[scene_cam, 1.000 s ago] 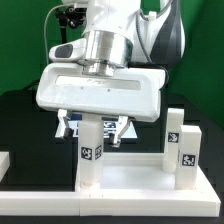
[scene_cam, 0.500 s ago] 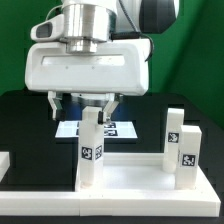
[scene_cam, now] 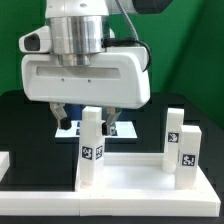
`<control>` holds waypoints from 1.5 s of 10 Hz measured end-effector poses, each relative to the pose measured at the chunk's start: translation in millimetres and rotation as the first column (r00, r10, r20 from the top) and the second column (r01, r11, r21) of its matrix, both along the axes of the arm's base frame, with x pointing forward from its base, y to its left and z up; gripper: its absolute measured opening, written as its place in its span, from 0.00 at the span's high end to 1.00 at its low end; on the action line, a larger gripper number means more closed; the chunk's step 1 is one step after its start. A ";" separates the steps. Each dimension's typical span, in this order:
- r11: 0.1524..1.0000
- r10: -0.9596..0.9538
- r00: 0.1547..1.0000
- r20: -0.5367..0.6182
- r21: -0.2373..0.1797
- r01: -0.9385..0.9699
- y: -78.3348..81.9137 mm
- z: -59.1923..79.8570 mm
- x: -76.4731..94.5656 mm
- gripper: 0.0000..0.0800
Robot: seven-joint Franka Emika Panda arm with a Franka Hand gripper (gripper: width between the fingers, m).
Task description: Assemble desk
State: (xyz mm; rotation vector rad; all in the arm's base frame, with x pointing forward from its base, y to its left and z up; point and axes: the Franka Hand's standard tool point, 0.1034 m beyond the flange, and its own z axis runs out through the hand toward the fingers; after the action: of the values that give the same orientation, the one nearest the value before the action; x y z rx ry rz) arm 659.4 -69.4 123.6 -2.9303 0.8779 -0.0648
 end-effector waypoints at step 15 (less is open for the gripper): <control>0.255 -0.954 0.264 -0.139 0.080 0.964 -2.4 -5.5 -12.1 0.64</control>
Offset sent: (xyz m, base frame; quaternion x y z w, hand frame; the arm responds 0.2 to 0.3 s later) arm 0.0000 0.0000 0.0000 0.0000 0.0000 0.0000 1.0000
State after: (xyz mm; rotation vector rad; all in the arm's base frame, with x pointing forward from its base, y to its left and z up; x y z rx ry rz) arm 647.3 -71.8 118.0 -1.7370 2.4189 0.0283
